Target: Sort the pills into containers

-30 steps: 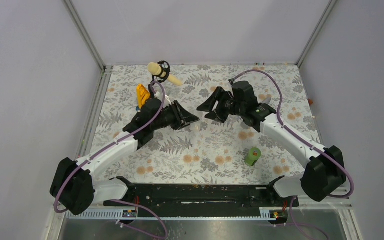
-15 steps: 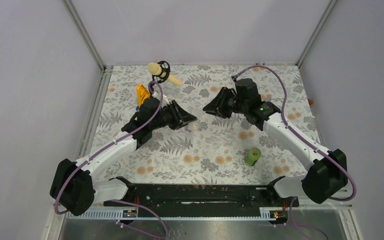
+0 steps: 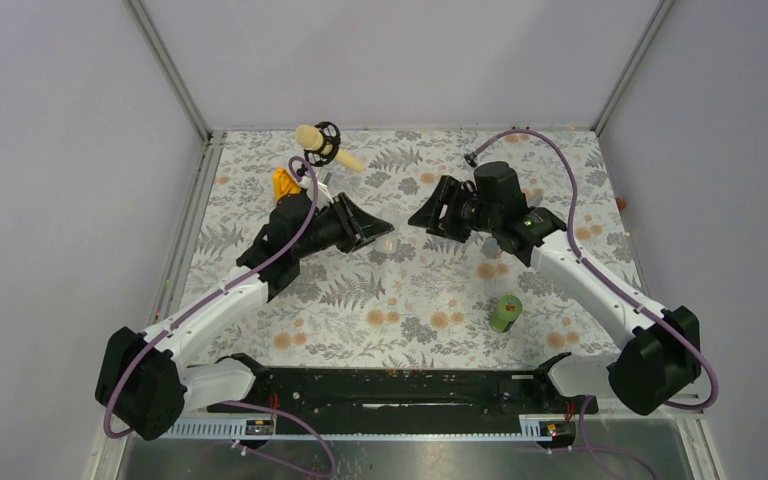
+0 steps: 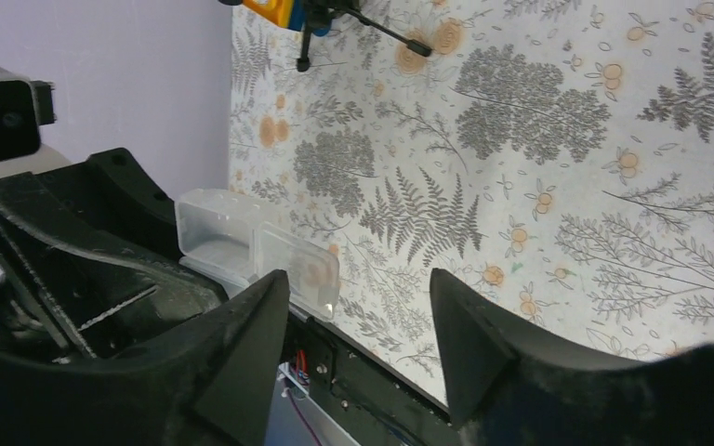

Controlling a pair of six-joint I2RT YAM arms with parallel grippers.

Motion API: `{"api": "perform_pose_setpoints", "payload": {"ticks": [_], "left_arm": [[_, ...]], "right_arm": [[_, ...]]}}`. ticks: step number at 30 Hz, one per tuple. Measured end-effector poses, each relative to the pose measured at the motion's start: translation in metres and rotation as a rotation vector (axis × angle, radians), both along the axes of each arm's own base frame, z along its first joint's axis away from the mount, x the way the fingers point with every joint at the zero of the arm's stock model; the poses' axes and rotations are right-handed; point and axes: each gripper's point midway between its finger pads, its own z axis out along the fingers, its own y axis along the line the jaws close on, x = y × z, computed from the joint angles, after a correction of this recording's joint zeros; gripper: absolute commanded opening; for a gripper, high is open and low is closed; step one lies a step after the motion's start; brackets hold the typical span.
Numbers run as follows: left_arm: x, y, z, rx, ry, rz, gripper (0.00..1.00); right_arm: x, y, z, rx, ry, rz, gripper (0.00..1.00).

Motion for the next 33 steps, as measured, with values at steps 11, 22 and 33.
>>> {"api": "perform_pose_setpoints", "payload": {"ticks": [11,22,33], "left_arm": [[0.001,0.000,0.002,-0.004,-0.006,0.003,0.00],[0.006,0.005,0.002,-0.006,-0.007,0.019,0.00],[0.010,0.011,0.001,0.004,-0.009,0.029,0.85]], "right_arm": [[0.009,0.016,0.025,0.234,-0.056,0.018,0.43],[0.010,0.028,0.033,0.326,-0.049,0.063,0.06],[0.009,0.026,0.020,0.247,-0.034,0.088,0.00]]}}
